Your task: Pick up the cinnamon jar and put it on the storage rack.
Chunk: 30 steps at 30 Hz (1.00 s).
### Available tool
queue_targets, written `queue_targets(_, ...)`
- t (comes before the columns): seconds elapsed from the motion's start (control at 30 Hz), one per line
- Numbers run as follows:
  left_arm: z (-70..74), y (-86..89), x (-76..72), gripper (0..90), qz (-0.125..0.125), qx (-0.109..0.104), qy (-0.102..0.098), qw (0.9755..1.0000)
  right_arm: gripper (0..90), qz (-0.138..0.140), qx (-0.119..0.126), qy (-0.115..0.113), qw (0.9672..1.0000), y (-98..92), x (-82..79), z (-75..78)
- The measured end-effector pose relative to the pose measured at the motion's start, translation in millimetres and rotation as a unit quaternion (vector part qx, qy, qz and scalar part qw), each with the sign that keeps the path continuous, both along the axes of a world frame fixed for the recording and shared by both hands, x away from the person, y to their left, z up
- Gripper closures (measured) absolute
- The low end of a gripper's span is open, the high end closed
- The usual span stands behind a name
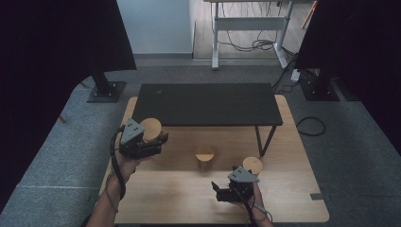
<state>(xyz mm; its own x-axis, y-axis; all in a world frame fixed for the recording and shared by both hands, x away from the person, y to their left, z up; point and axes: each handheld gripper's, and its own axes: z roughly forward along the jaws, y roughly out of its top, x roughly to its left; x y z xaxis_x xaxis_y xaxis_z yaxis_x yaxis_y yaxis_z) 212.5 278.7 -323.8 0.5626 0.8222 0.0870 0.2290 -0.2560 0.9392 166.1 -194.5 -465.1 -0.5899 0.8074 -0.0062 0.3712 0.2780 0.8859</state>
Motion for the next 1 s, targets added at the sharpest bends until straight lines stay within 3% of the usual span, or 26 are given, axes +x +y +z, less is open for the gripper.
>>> queue_targets(0.43, 3.9, -2.7, 11.3, 25.1, 0.004, -0.002, 0.006, 1.0000, 2.7, -0.004, 0.002, -0.001, 1.0000, -3.1, -0.3, 2.2)
queue_targets(0.6, 3.9, -1.9, 15.1, 25.1, 0.003, -0.017, 0.011, 0.9998, 2.7, -0.003, 0.000, 0.001, 1.0000, -2.3, 0.7, 2.1)
queue_targets(1.0, 8.2, -9.7, 20.5, 25.1, 0.010, -0.018, 0.004, 0.9998, 2.7, -0.002, -0.008, 0.004, 1.0000, -0.5, 1.1, 2.6)
